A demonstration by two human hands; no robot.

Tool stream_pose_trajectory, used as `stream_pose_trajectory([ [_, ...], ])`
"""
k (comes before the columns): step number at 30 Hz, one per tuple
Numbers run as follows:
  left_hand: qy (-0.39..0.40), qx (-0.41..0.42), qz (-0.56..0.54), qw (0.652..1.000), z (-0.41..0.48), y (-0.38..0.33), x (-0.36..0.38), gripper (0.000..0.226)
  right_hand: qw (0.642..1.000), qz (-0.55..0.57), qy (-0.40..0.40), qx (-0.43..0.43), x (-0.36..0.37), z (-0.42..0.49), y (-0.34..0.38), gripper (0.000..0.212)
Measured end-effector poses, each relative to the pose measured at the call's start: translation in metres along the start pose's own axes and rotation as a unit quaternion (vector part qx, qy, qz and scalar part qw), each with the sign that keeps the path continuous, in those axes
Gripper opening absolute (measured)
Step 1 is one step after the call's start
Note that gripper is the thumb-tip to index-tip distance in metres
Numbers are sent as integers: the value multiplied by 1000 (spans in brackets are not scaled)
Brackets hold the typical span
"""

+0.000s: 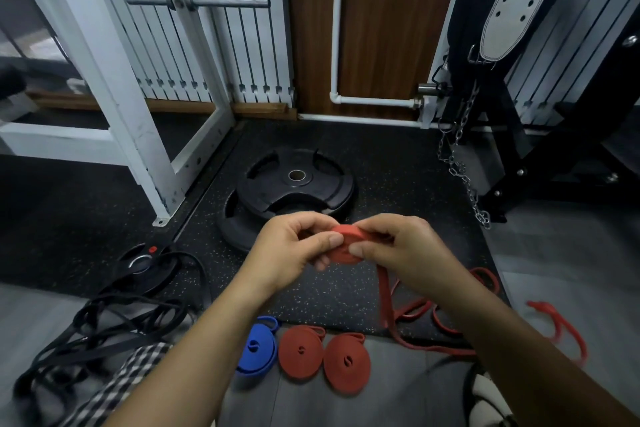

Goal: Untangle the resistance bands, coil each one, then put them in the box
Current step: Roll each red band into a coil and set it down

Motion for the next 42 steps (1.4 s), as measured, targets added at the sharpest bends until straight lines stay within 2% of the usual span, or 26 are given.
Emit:
stream_pose_trajectory([
  [3, -29, -24, -100, 994, -1, -2, 0, 10, 982, 172, 4, 80, -7, 1, 0, 18],
  [6, -31, -78, -204, 975, -3, 1, 5, 10, 962, 252, -10, 108, -7, 1, 0, 15],
  [8, -12, -116, -227, 967, -3, 1, 5, 17, 960, 261, -10, 104, -7, 0, 0, 16],
  [10, 18, -111, -160, 981, -2, 0, 0, 18, 978, 191, 4, 87, -12, -1, 0, 16],
  [12, 32, -56, -29, 997, 0, 1, -4, 25, 998, 42, 9, 43, -16, -1, -5, 14],
  [14, 35, 4, 93, 995, 0, 2, -2, 32, 997, -70, 18, -3, -13, -2, -7, 8],
  [16, 46, 35, 123, 991, -1, 2, 3, 25, 997, -72, 26, -23, -8, -4, -5, 9],
  [18, 33, 23, 36, 999, 0, -1, 5, 19, 999, 40, 20, 12, -9, -3, 1, 13],
  [21, -12, -3, -112, 994, -2, -7, 4, 13, 972, 223, -22, 70, -17, -3, 3, 18],
  [26, -36, -73, -252, 964, -6, -6, 15, 20, 943, 311, -40, 110, -6, -6, 3, 22],
  [30, -22, -115, -301, 946, -7, -3, 18, 16, 932, 336, -43, 126, -8, -5, 0, 22],
  [38, 5, -103, -229, 968, -6, -5, 8, 13, 933, 338, -34, 121, -16, -6, 4, 21],
  [42, 4, -132, -294, 947, -9, 0, 16, 14, 936, 334, -18, 114, -12, -6, 5, 25],
])
Point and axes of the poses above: each hand's wrist, its own z-axis towards the middle knuckle, its own x-axis out of the palm, y = z × x, the point moved 1 cm from there along z, towards the middle knuckle, and after that the axes turned 8 degrees about -y, right-handed, at the moved point
